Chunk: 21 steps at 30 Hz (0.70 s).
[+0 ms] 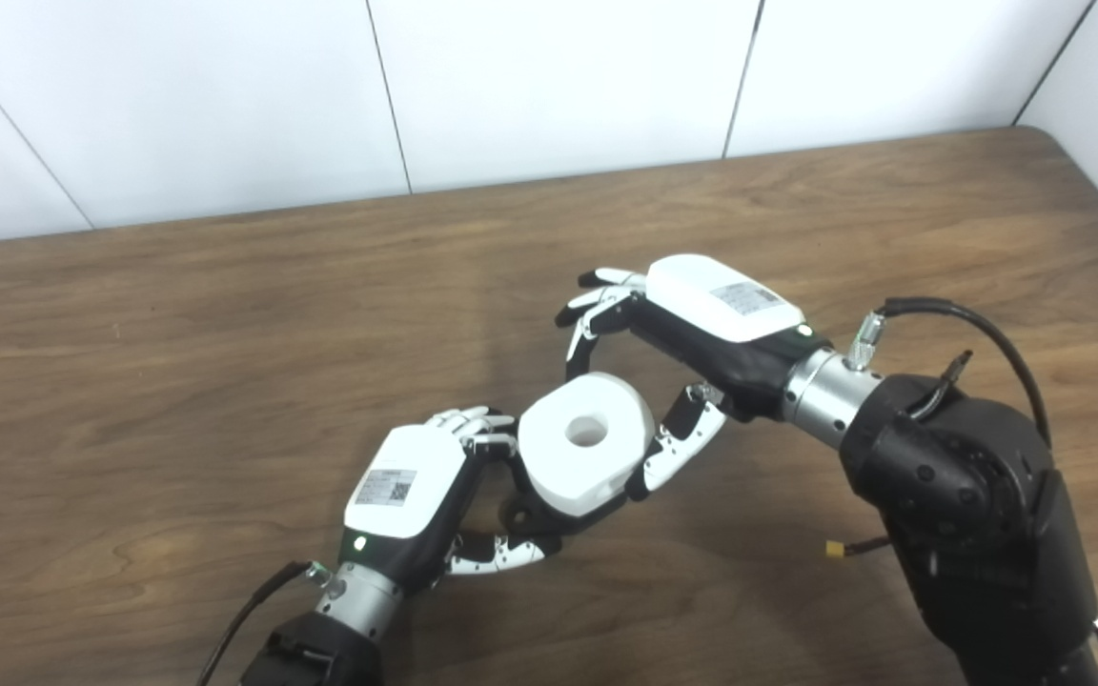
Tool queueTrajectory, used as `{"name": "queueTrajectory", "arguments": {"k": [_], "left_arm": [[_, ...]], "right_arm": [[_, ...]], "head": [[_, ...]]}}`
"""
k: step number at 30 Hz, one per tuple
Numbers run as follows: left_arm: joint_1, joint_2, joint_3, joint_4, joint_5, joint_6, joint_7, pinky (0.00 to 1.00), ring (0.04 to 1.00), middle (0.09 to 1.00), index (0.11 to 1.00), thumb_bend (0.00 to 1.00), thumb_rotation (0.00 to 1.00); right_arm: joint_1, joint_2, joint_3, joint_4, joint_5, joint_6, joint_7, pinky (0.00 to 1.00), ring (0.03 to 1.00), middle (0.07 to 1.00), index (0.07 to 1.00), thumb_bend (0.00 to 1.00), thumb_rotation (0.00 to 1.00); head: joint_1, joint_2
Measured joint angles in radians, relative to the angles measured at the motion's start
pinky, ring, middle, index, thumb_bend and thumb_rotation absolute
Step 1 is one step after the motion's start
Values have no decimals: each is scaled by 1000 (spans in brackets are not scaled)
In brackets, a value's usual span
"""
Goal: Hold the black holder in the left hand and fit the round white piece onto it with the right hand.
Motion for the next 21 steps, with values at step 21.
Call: {"name": "queueTrajectory", "arguments": {"k": [21], "left_arm": [[0,0,1,-18,1,6,-27,837,849,792,487,518,56]], "right_arm": [[4,7,8,26,-8,-5,-17,870,944,833,482,522,142]], "head": [[0,5]]}}
